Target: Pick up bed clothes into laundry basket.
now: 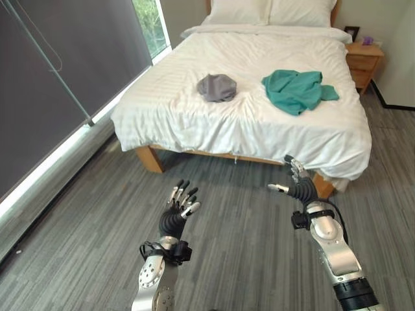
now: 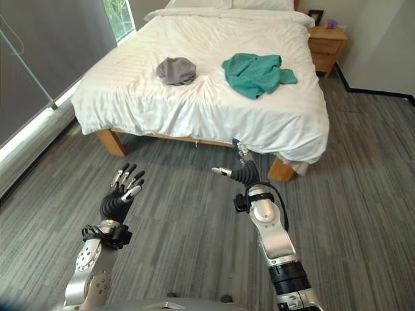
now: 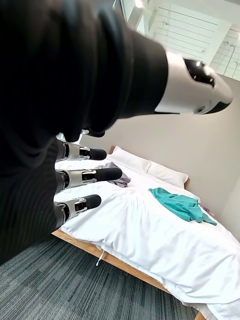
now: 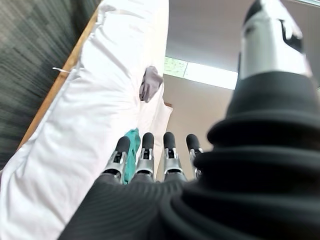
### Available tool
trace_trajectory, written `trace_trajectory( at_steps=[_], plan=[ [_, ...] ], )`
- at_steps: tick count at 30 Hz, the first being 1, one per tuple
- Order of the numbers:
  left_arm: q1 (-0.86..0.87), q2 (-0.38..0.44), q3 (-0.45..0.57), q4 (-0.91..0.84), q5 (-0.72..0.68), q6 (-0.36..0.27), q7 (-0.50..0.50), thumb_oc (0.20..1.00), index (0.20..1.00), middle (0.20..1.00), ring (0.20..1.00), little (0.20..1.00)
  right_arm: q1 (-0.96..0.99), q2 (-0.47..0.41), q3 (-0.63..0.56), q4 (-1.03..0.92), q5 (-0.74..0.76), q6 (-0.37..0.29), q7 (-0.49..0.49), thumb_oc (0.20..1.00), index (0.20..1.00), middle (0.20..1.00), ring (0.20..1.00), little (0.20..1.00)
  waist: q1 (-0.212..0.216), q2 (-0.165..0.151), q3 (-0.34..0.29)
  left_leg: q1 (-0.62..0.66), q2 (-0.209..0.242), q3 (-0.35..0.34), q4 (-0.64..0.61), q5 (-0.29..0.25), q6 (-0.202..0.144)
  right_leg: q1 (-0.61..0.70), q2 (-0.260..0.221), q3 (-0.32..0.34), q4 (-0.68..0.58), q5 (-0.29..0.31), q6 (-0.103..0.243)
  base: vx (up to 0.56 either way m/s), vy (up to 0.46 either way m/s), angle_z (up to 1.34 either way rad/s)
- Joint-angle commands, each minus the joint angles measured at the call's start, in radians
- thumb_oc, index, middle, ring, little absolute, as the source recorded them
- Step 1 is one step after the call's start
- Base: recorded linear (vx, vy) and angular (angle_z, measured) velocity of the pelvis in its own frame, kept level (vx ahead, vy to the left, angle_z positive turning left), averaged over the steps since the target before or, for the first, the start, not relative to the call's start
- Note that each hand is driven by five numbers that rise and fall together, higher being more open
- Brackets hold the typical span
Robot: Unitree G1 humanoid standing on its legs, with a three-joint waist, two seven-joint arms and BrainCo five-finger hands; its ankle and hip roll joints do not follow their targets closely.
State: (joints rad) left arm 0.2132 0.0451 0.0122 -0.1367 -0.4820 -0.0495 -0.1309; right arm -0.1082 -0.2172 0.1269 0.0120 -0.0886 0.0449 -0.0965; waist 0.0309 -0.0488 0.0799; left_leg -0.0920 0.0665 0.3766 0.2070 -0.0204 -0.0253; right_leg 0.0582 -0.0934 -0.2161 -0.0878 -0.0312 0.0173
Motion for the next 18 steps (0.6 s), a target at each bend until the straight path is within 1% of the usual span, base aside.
trace_trajectory(
  at_steps=[1, 2, 3, 4, 5, 6, 7, 8, 9, 10, 11, 12, 13, 14, 15, 16, 17, 18],
  plan=[
    [-0.065, 0.006, -0.002, -0.024, 0.034, -0.091, 0.005, 1.0, 1.0, 1.0, 1.0, 1.0, -0.023, -0.007, -0.04, -0.005, -0.079, -0.032, -0.063, 1.0, 1.0, 1.0, 1.0, 1.0, -0.02, -0.016, -0.01, -0.165, 0.123, -0.063, 0.326, -0.024, -0.132, 0.05, -0.063, -0.063, 0.001, -0.02, 0.033, -0.02, -0.053, 0.22],
    [-0.072, 0.0, 0.0, -0.019, 0.033, -0.093, 0.007, 1.0, 1.0, 1.0, 1.0, 1.0, -0.023, -0.013, -0.04, -0.004, -0.089, -0.03, -0.069, 1.0, 1.0, 1.0, 1.0, 1.0, -0.022, -0.015, -0.008, -0.205, 0.146, -0.06, 0.339, -0.011, -0.136, 0.047, -0.058, -0.074, 0.001, -0.025, 0.033, 0.08, -0.02, 0.33],
    [-0.076, -0.009, 0.0, -0.009, 0.024, -0.091, 0.005, 1.0, 1.0, 1.0, 1.0, 1.0, -0.02, -0.02, -0.036, 0.004, -0.107, -0.031, -0.072, 1.0, 1.0, 1.0, 1.0, 1.0, -0.023, -0.011, -0.009, -0.221, 0.176, -0.024, 0.27, -0.009, -0.123, 0.051, -0.051, -0.086, 0.001, -0.036, 0.038, 0.19, 0.029, 0.28],
    [-0.07, -0.012, 0.0, -0.009, 0.023, -0.092, 0.006, 1.0, 1.0, 1.0, 1.0, 1.0, -0.007, -0.021, -0.034, 0.001, -0.116, -0.033, -0.072, 1.0, 1.0, 1.0, 1.0, 1.0, -0.02, -0.004, -0.013, -0.209, 0.187, 0.003, 0.192, -0.004, -0.11, 0.056, -0.046, -0.086, 0.001, -0.048, 0.043, 0.3, 0.087, 0.27],
    [-0.062, -0.012, -0.002, -0.01, 0.024, -0.091, 0.004, 1.0, 1.0, 1.0, 1.0, 1.0, 0.001, -0.025, -0.029, -0.004, -0.126, -0.036, -0.071, 1.0, 1.0, 1.0, 1.0, 1.0, -0.02, 0.008, -0.017, -0.198, 0.188, 0.017, 0.122, 0.024, -0.104, 0.064, -0.033, -0.082, 0.001, -0.055, 0.048, 0.38, 0.152, 0.24],
    [-0.043, -0.018, -0.009, -0.01, 0.022, -0.093, 0.002, 1.0, 1.0, 1.0, 1.0, 1.0, 0.006, -0.038, -0.017, 0.004, -0.154, -0.041, -0.078, 1.0, 1.0, 1.0, 1.0, 1.0, -0.018, 0.023, -0.023, -0.163, 0.183, 0.038, -0.028, 0.069, -0.1, 0.075, -0.026, -0.074, 0.001, -0.066, 0.056, 0.45, 0.22, 0.16],
    [-0.024, -0.02, -0.016, -0.01, 0.022, -0.1, 0.001, 1.0, 1.0, 1.0, 1.0, 1.0, -0.002, -0.063, -0.004, 0.004, -0.191, -0.05, -0.093, 1.0, 1.0, 1.0, 1.0, 1.0, -0.017, 0.032, -0.021, -0.162, 0.196, 0.048, -0.141, 0.096, -0.099, 0.088, -0.023, -0.064, 0.001, -0.08, 0.064, 0.47, 0.245, -0.06],
    [-0.006, -0.032, -0.027, -0.01, 0.02, -0.109, 0.001, 1.0, 1.0, 1.0, 1.0, 1.0, -0.009, -0.084, 0.01, 0.015, -0.219, -0.059, -0.114, 1.0, 1.0, 1.0, 1.0, 1.0, -0.009, 0.04, -0.021, -0.147, 0.196, 0.051, -0.263, 0.136, -0.108, 0.104, -0.031, -0.056, 0.001, -0.094, 0.073, 0.46, 0.249, -0.27],
    [0.005, -0.042, -0.036, -0.005, 0.015, -0.113, -0.001, 1.0, 1.0, 1.0, 1.0, 1.0, -0.022, -0.088, 0.02, 0.028, -0.227, -0.06, -0.124, 1.0, 1.0, 1.0, 1.0, 1.0, 0.0, 0.043, -0.014, -0.179, 0.215, 0.03, -0.294, 0.148, -0.119, 0.124, -0.04, -0.048, 0.001, -0.105, 0.083, 0.47, 0.217, -0.47],
    [0.017, -0.049, -0.052, 0.0, 0.009, -0.117, -0.005, 1.0, 1.0, 1.0, 1.0, 1.0, -0.033, -0.089, 0.03, 0.031, -0.221, -0.069, -0.129, 1.0, 1.0, 1.0, 1.0, 1.0, 0.007, 0.049, -0.007, -0.209, 0.227, -0.005, -0.294, 0.151, -0.133, 0.149, -0.044, -0.043, 0.001, -0.123, 0.091, 0.92, 0.399, -0.48],
    [-0.004, -0.036, -0.072, 0.066, 0.055, -0.113, 0.01, 1.0, 1.0, 1.0, 1.0, 1.0, -0.057, -0.055, 0.103, 0.049, -0.231, -0.072, -0.103, 1.0, 1.0, 1.0, 1.0, 1.0, 0.011, 0.059, -0.028, -0.184, 0.222, -0.037, -0.294, 0.191, -0.145, 0.221, -0.04, 0.017, 0.001, -0.165, 0.111, 0.78, 0.322, -0.54],
    [-0.003, -0.036, -0.072, 0.066, 0.056, -0.114, 0.011, 1.0, 1.0, 1.0, 1.0, 1.0, -0.058, -0.053, 0.105, 0.051, -0.232, -0.073, -0.104, 1.0, 1.0, 1.0, 1.0, 1.0, 0.013, 0.055, -0.024, -0.177, 0.221, -0.033, -0.294, 0.19, -0.146, 0.226, -0.043, 0.019, 0.001, -0.166, 0.111, 0.79, 0.352, -0.58],
    [0.005, -0.028, -0.082, 0.069, 0.063, -0.108, 0.007, 1.0, 1.0, 1.0, 1.0, 1.0, -0.06, -0.047, 0.12, 0.059, -0.241, -0.073, -0.1, 1.0, 1.0, 1.0, 1.0, 1.0, 0.017, 0.05, -0.031, -0.152, 0.215, -0.016, -0.294, 0.201, -0.141, 0.25, -0.047, 0.019, 0.001, -0.165, 0.12, 0.18, 0.092, -0.76],
    [0.005, -0.028, -0.082, 0.069, 0.063, -0.108, 0.007, 1.0, 1.0, 1.0, 1.0, 1.0, -0.06, -0.047, 0.12, 0.059, -0.241, -0.073, -0.101, 1.0, 1.0, 1.0, 1.0, 1.0, 0.018, 0.047, -0.028, -0.147, 0.213, -0.014, -0.294, 0.2, -0.141, 0.254, -0.05, 0.02, 0.001, -0.166, 0.121, 0.51, 0.296, -0.91],
    [-0.003, -0.005, -0.1, 0.087, 0.075, -0.102, 0.011, 1.0, 1.0, 1.0, 1.0, 1.0, -0.062, -0.04, 0.129, 0.086, -0.248, -0.095, -0.111, 1.0, 1.0, 1.0, 1.0, 1.0, 0.026, 0.042, -0.028, -0.062, 0.189, 0.024, -0.294, 0.218, -0.124, 0.214, -0.078, 0.021, 0.201, -0.149, 0.163, 0.44, 0.3, -0.84],
    [-0.011, 0.002, -0.104, 0.095, 0.074, -0.098, 0.011, 1.0, 1.0, 1.0, 1.0, 1.0, -0.067, -0.042, 0.128, 0.091, -0.246, -0.098, -0.111, 1.0, 1.0, 1.0, 1.0, 1.0, 0.028, 0.045, -0.02, -0.029, 0.185, 0.042, -0.294, 0.209, -0.113, 0.145, -0.097, 0.045, 0.343, -0.119, 0.172, 0.54, 0.405, -0.69],
    [-0.016, 0.014, -0.105, 0.109, 0.069, -0.096, 0.011, 1.0, 1.0, 1.0, 1.0, 1.0, -0.085, -0.037, 0.13, 0.097, -0.238, -0.095, -0.101, 1.0, 1.0, 1.0, 1.0, 1.0, 0.019, 0.052, -0.007, 0.001, 0.187, 0.057, -0.294, 0.199, -0.095, 0.048, -0.111, 0.07, 0.483, -0.046, 0.174, 0.35, 0.341, -0.46],
    [-0.038, 0.031, -0.088, 0.131, 0.067, -0.101, 0.011, 1.0, 1.0, 1.0, 1.0, 1.0, -0.114, -0.031, 0.134, 0.111, -0.251, -0.094, -0.101, 1.0, 1.0, 1.0, 1.0, 1.0, 0.017, 0.055, -0.006, 0.036, 0.186, 0.107, -0.294, 0.167, -0.086, -0.084, -0.162, 0.084, 0.614, -0.014, 0.183, 0.22, 0.242, -0.28]
  ],
)
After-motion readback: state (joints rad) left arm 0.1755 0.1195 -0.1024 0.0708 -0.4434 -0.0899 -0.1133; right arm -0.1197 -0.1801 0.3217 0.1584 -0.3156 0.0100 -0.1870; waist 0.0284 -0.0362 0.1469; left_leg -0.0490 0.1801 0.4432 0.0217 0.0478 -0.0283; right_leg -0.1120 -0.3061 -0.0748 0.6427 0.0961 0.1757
